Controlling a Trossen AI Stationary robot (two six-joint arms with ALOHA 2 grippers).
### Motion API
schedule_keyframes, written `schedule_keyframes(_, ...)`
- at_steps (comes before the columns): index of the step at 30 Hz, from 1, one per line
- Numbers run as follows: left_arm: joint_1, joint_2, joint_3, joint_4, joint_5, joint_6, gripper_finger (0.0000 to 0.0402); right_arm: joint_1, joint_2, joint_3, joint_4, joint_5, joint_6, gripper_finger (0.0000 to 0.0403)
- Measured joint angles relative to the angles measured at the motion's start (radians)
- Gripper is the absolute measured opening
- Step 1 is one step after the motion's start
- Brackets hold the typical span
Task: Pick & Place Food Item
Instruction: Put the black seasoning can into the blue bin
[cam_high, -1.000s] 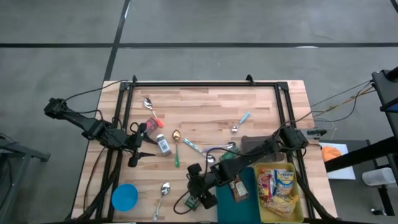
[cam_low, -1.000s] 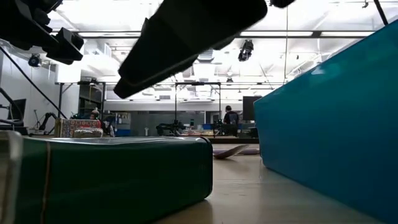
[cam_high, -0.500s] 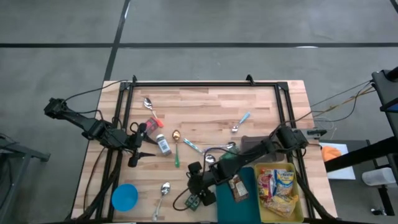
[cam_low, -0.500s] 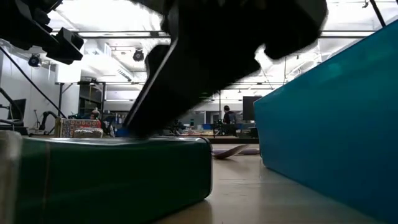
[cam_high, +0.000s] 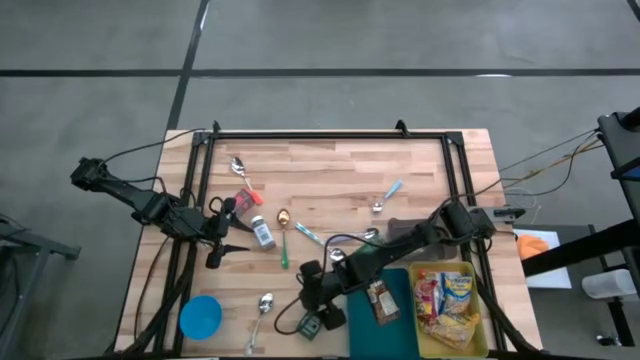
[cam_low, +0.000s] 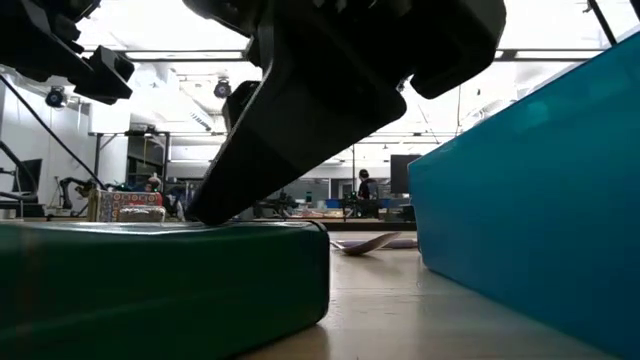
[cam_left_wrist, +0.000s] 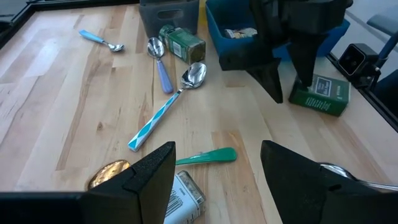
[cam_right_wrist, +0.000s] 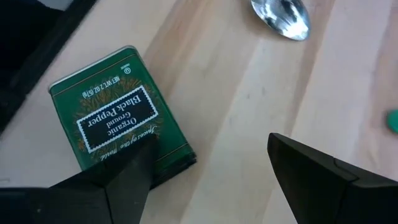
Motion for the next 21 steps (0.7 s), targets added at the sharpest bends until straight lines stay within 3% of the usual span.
schedule_keyframes(8,0.0,0.0,0.0,0.0,0.0,0.0,0.0241,-0.023,-0.009,0.001,-0.09,0.062,0.0,0.0306)
schedule_keyframes(13,0.0,0.0,0.0,0.0,0.0,0.0,0.0241,-0.04,-0.023,0.001,-0.17,0.179,0.005,0.0306)
schedule_keyframes(21,0.0,0.0,0.0,0.0,0.0,0.0,0.0241,-0.064,-0.053,-0.001,-0.294,0.278,0.066,0.0306)
